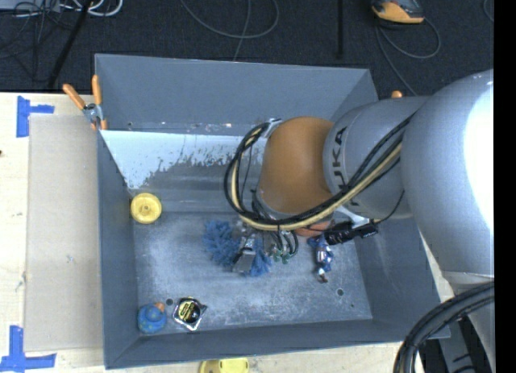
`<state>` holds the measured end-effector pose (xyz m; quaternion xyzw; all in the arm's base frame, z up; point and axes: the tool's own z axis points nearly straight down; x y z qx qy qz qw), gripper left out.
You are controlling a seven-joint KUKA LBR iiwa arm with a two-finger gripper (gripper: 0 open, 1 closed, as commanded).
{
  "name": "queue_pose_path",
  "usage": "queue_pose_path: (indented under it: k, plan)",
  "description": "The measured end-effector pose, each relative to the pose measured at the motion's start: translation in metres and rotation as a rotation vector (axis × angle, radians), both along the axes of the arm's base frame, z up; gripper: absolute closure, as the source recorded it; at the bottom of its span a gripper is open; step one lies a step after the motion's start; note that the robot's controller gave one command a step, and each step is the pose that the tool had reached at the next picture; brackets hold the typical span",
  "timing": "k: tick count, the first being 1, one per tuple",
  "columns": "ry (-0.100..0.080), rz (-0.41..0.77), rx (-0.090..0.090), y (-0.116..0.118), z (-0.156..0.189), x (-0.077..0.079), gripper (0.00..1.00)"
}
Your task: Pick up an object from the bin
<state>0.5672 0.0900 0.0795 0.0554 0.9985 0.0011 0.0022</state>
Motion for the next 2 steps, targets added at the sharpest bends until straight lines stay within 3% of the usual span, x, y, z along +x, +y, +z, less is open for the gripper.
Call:
queue_pose_path:
  k: [2]
  plan:
    - [0.0,-0.003,0.0,0.0,0.0,0.0,1.0]
